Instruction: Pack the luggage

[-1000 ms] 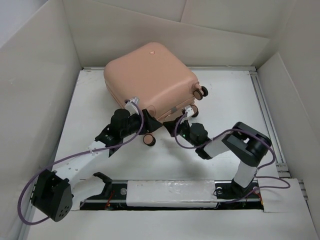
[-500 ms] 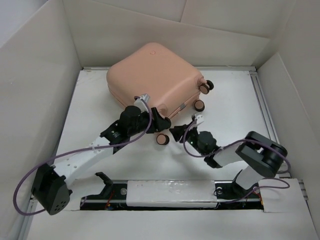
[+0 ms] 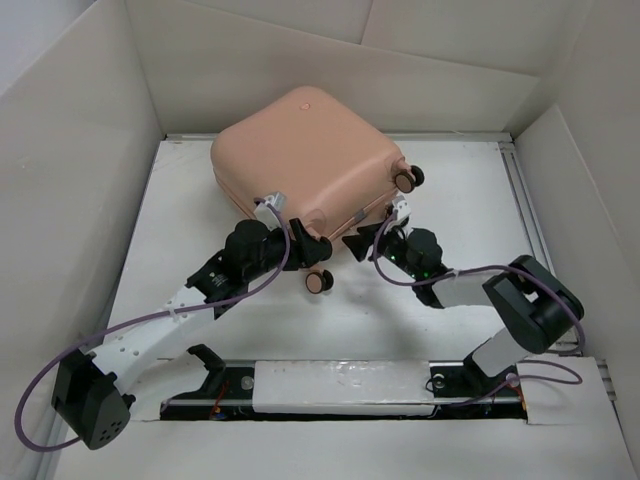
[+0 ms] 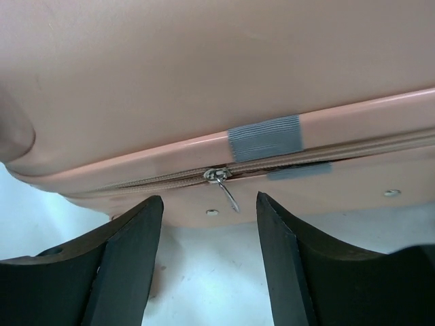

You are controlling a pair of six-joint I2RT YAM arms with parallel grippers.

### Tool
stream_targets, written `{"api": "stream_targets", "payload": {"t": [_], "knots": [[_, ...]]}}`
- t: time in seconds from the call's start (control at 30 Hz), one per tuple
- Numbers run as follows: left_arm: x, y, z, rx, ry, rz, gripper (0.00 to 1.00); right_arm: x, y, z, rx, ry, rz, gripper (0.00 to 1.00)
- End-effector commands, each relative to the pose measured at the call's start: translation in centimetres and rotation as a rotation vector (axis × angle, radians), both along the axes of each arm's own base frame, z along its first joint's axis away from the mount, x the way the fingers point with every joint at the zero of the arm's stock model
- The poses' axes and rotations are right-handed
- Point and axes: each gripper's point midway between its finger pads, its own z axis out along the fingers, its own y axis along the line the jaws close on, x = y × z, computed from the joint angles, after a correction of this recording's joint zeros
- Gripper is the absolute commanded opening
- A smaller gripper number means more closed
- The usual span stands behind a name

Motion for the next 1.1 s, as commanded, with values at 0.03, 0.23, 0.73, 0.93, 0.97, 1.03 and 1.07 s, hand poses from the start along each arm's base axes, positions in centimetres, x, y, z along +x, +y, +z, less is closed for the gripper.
{"api": "stream_targets", "payload": {"t": [0.03,0.23,0.73,0.93,0.97,1.03,1.07], "knots": [[-1.0,-2.1,8.2,-0.226,-0.197,-0.103,0.0,0.9,1.2,0.7,-0.008,-0.039,0.089,0.63],[-1.2,-2.0,7.5,-0.226,-0.195,-0.112,0.0,1.5,0.9,1.0,0.015,-0.08,0.105,0.5],[-1.1,-2.4,5.5,-0.205,-0.149,-0.117,0.0,1.6,1.4,1.9,0.069,-0.097,0.121,0.0],[-0.8,-2.4,5.3,-0.211,-0.146,-0.106,0.0,0.1,1.5,1.7,0.07,-0.09,0.097,0.0],[-0.7,-2.6,4.8,-0.203,-0.135,-0.106,0.0,-0.8,1.9,1.5,0.068,-0.084,0.102,0.0],[-0.4,-2.8,5.0,-0.202,-0.133,-0.106,0.0,-2.0,2.5,1.1,0.065,-0.073,0.11,0.0],[-0.3,-2.9,4.9,-0.203,-0.135,-0.106,0.0,-2.7,2.9,1.1,0.066,-0.073,0.113,0.0]]}}
